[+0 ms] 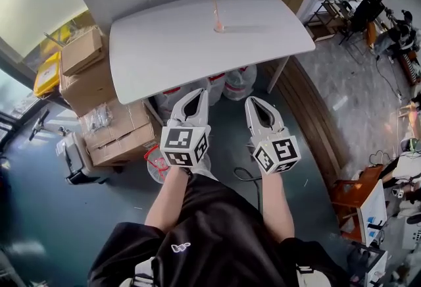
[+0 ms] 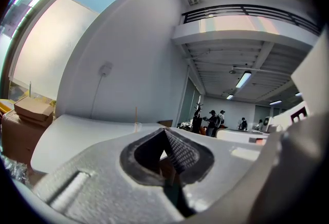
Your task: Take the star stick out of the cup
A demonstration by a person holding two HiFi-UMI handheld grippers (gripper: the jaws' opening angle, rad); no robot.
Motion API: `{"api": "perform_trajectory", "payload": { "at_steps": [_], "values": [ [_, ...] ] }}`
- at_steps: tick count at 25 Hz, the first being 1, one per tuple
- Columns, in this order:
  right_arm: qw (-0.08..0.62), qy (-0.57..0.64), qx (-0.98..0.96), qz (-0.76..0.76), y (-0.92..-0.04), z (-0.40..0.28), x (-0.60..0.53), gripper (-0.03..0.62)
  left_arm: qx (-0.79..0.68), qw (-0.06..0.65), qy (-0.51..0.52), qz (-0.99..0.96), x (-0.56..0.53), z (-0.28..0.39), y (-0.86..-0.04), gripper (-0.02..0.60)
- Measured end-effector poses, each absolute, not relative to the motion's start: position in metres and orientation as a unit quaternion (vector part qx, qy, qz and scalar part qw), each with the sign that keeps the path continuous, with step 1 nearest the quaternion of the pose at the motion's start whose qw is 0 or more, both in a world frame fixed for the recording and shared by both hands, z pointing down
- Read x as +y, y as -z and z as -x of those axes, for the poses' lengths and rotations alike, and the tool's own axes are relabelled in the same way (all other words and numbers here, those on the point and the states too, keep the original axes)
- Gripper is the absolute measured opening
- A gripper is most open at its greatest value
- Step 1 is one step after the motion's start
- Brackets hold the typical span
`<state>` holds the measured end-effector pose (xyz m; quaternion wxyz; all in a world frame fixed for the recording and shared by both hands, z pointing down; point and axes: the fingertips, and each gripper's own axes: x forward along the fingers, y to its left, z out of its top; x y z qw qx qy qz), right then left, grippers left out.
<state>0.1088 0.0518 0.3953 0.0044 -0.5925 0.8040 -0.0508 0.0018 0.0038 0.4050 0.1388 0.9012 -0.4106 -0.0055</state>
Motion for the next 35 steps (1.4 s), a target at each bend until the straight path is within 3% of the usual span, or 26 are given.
{"api": "perform_trajectory", "payload": {
  "at_steps": [17,35],
  "values": [
    [-0.004,0.086,0.790,0.607,-0.402,-0.140,-0.126,0.006,-0.392,0.180,-0.039,-0.901,-0.163,-0.034,-0.435,0.002],
    [-0.018,0.102,0.785,0.611,-0.416,-0.133,-0.218,0.006,-0.365,0.206,-0.043,-0.907,-0.253,-0.042,-0.452,0.002]
  ]
}}
